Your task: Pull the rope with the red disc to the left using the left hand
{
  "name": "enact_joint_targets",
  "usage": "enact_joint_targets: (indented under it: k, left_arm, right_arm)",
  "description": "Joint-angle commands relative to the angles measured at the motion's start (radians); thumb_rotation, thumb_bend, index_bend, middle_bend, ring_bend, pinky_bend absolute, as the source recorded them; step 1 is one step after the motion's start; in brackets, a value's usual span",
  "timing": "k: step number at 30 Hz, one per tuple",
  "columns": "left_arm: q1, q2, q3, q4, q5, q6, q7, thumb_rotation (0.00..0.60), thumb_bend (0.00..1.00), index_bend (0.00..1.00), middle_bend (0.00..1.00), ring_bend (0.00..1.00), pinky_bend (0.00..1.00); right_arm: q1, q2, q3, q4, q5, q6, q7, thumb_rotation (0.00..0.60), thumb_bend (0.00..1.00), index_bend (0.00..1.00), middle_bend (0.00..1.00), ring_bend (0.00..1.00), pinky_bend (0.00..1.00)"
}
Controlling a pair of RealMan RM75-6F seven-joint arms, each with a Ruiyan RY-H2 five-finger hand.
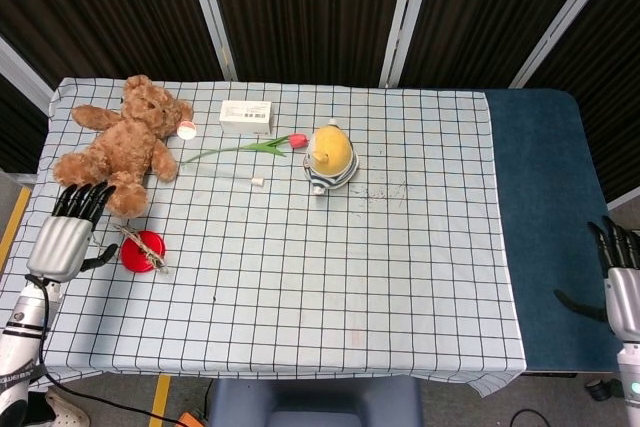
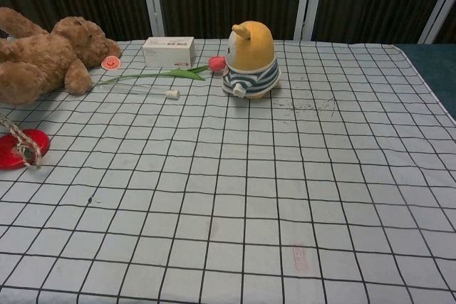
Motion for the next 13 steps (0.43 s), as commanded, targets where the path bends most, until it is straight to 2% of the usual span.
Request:
enact_joint_targets:
  k: [1,5,8,13]
  left_arm:
    - [0.02,0.017,0.005,-0.027,-0.005,0.022,0.0,0.6,0.31,0.0,0.0,0.0,0.0]
    - [0.082,0.007,0.039,-0.042,0.058,0.134,0.032,0.6,0.41,0.0,0.0,0.0,0.0]
    - [0.144,-0.03,0.074,-0.041,0.076,0.205,0.054,0.6,0.41,0.0,0.0,0.0,0.0]
    - [0.202,-0.077,0.1,-0.007,0.079,0.252,0.061,0.6,0.41,0.0,0.0,0.0,0.0]
  right_arm:
    - [-0.004,0.0,-0.002,-0.002,-0.004,0.005,0.005,0.6,0.03,0.0,0.0,0.0,0.0]
    - [-0.01,-0.001,-0.005,-0.004,-0.007,0.014,0.008,0.6,0.03,0.0,0.0,0.0,0.0]
    - [-0.012,-0.016,-0.01,0.004,-0.012,0.018,0.005,0.6,0.03,0.0,0.0,0.0,0.0]
    - [-0.024,-0.035,-0.028,0.018,-0.026,0.025,0.0,0.6,0.03,0.0,0.0,0.0,0.0]
